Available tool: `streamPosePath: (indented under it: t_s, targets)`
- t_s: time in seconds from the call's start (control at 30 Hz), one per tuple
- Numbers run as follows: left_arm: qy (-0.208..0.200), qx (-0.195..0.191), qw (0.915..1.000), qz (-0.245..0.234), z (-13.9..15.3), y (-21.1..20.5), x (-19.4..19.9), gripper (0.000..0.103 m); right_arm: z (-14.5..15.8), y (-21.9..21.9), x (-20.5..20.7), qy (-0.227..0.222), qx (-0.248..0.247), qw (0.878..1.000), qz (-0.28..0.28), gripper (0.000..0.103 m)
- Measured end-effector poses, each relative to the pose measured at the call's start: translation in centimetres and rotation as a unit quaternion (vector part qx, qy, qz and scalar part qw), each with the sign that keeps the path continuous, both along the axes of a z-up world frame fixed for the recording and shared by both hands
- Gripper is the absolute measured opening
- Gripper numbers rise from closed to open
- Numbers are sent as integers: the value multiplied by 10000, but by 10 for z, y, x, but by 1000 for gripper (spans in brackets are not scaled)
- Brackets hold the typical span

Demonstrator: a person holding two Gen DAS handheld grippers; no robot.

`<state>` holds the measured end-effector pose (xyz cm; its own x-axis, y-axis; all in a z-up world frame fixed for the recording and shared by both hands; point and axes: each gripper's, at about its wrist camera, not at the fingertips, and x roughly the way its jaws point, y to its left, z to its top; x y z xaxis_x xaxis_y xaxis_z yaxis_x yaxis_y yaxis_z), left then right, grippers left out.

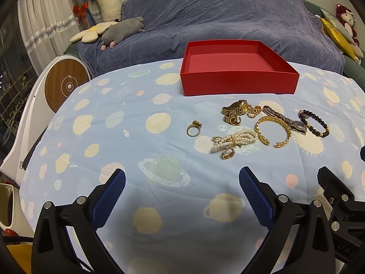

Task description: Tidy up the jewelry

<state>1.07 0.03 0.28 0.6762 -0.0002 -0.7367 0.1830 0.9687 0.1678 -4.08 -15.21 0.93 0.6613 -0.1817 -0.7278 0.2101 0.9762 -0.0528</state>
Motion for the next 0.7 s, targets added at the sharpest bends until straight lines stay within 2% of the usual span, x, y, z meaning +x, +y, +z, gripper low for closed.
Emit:
streamPosePath:
  t_s: [0.7]
  targets:
    - [10,-2,10000,-2,0,0,0,97,-2,0,4,-13,43,10000,-14,98]
